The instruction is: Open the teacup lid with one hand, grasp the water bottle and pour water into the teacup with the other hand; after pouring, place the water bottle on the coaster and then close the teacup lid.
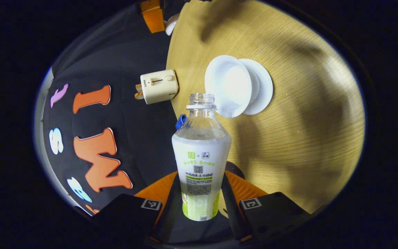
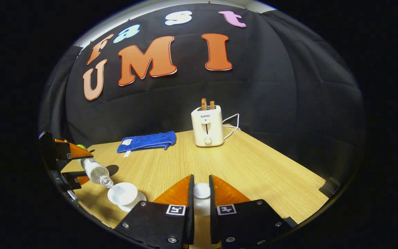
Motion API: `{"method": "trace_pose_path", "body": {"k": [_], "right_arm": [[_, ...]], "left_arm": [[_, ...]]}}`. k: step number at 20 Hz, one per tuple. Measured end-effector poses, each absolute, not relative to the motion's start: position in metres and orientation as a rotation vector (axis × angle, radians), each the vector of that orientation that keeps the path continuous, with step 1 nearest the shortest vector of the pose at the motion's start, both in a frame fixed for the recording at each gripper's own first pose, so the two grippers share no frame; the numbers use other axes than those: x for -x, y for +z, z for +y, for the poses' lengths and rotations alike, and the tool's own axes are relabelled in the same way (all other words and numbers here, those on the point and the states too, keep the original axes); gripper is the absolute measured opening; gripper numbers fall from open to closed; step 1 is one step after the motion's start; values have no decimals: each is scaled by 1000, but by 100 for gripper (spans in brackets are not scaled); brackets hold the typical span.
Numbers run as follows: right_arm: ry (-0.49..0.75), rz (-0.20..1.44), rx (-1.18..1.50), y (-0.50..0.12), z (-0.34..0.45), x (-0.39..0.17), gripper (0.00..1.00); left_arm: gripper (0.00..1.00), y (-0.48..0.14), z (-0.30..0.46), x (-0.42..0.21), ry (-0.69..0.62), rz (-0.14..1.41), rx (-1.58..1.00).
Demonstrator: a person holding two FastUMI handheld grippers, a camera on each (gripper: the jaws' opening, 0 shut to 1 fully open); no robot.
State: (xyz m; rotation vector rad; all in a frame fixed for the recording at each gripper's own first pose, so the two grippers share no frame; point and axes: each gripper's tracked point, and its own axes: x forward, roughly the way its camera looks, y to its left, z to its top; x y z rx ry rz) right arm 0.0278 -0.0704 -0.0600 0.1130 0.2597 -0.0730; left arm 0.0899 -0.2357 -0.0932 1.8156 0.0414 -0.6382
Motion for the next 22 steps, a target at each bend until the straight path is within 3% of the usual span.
{"method": "trace_pose_path", "body": {"k": [1,8,9,10,12,22], "right_arm": [[-74,262,-114,-60,-71,-28,18],[-70,275,-106,-66,-66,-30,18],[-68,278,-104,-67,-65,-31,18],[-67,282,-101,-69,-63,-31,18],[-65,289,-97,-71,-61,-32,18],[-47,323,-77,-83,-52,-36,19]], "left_arm": [[69,-97,-237,-88,-641,56,-1754],[69,-100,-230,-96,-628,200,-1257],[64,-100,-226,-100,-619,222,-1190],[69,-99,-225,-106,-608,246,-1116],[63,-98,-219,-119,-569,290,-990],[65,-52,-195,-197,-415,291,-264]]}}
